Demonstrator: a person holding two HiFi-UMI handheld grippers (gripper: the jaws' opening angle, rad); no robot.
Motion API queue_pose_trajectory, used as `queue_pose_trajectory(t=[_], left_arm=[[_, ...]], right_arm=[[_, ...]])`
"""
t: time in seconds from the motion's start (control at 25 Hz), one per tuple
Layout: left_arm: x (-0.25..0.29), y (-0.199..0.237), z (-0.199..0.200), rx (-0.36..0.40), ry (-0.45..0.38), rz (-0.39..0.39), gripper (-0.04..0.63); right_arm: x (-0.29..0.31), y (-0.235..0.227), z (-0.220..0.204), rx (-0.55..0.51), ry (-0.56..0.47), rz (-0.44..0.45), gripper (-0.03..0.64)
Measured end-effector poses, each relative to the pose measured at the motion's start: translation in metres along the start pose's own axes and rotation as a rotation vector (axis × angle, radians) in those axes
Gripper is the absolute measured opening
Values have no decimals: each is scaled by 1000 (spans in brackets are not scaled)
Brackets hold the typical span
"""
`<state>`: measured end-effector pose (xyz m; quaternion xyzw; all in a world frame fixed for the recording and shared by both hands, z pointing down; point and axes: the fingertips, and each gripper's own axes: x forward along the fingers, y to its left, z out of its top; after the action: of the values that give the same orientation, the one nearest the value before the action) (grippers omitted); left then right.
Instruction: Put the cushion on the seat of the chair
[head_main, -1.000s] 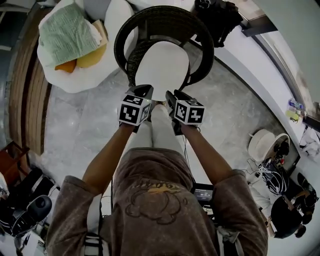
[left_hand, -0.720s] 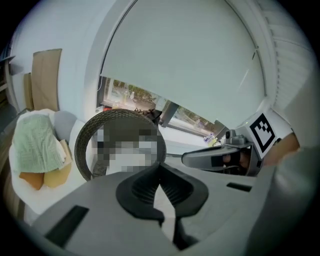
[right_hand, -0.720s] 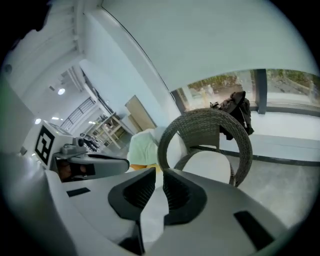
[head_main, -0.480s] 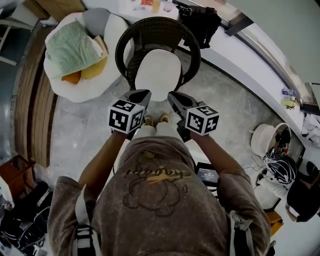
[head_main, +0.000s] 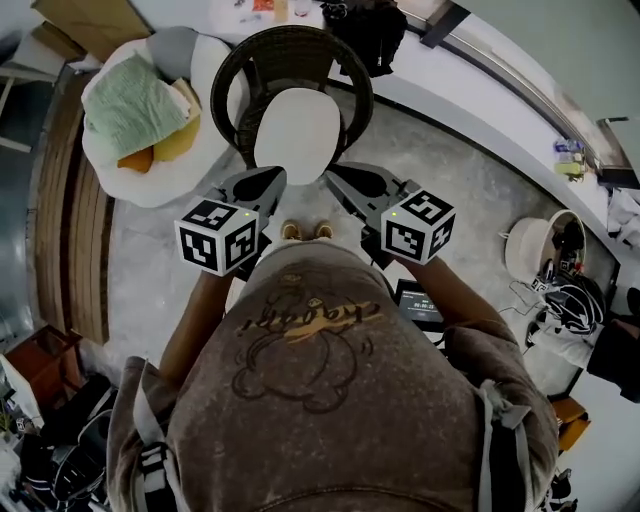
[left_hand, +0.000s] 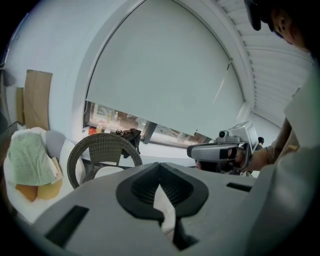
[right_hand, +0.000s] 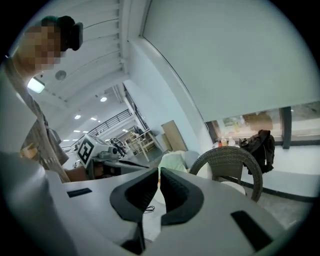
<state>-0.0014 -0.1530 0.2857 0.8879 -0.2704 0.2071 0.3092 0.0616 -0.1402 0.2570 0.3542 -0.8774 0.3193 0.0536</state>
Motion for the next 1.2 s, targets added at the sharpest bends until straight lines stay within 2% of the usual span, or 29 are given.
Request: queue_pose_trajectory(t=[0.2,0.52,0.8,1.2], left_arm=[[-12,-20,4,16,-37,-18,6],[-24,-32,-4,17,-55,-25,6],[-26,-39,-12,6,-53,-33,6],[-26,-36,-19,-1,-80,-18,6]], right_arm=[[-17,22,7,-105,-5,75,31],[-25,40,8,-158,-3,140,26],[-26,52,0,-158,18,175,26],[-21,52,-7,-171,16,179,26]])
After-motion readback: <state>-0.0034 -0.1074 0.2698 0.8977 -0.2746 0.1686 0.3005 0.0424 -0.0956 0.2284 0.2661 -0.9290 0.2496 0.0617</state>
